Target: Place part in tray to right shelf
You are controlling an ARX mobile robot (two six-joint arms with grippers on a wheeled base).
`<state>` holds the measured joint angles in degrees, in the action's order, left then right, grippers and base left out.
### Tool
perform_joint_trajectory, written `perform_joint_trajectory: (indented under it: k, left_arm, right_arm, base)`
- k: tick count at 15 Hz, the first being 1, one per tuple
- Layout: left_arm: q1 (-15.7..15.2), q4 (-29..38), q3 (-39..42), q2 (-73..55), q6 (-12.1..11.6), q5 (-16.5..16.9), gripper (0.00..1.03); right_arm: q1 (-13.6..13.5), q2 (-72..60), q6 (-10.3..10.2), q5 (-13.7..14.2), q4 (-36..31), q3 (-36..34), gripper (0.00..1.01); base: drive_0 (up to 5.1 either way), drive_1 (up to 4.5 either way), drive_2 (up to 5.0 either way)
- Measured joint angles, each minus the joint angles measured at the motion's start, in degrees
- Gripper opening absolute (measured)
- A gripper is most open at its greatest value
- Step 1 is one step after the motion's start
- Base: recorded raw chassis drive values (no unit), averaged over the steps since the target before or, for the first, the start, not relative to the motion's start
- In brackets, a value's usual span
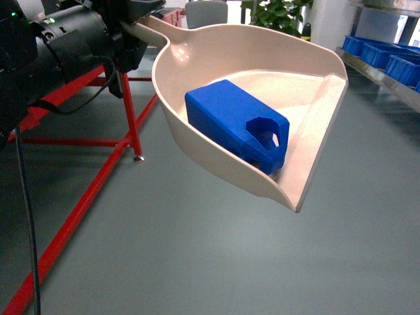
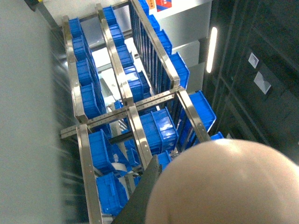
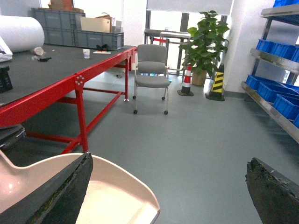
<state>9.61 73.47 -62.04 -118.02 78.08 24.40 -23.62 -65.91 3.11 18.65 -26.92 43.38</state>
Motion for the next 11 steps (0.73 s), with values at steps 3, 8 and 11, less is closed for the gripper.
perform_joint_trajectory:
  k: [3,8,11]
  left_arm:
    - [0.0,0.07,0.0,0.0,-0.04,-0.15,0.12]
    - [0.0,-0.2,0.0,0.0,-0.02,0.09,0.12]
    - [0.0,0.07,0.0,0.0,-0.02,-0.17,0.12]
  right_arm:
    - [0.02,0.0,0.0,0.0,0.0,0.0,0.98]
    - [-0.02,0.0,0.0,-0.02,0.2,-0.02,0.98]
    - [-0.02,0.15,0.0,-0.04,-0.09,0.0,0.98]
  base:
    - [0.0,4.21,-4.3]
    - [-0.1,4.19,-4.3]
    - [-0.1,4.16,-4.4]
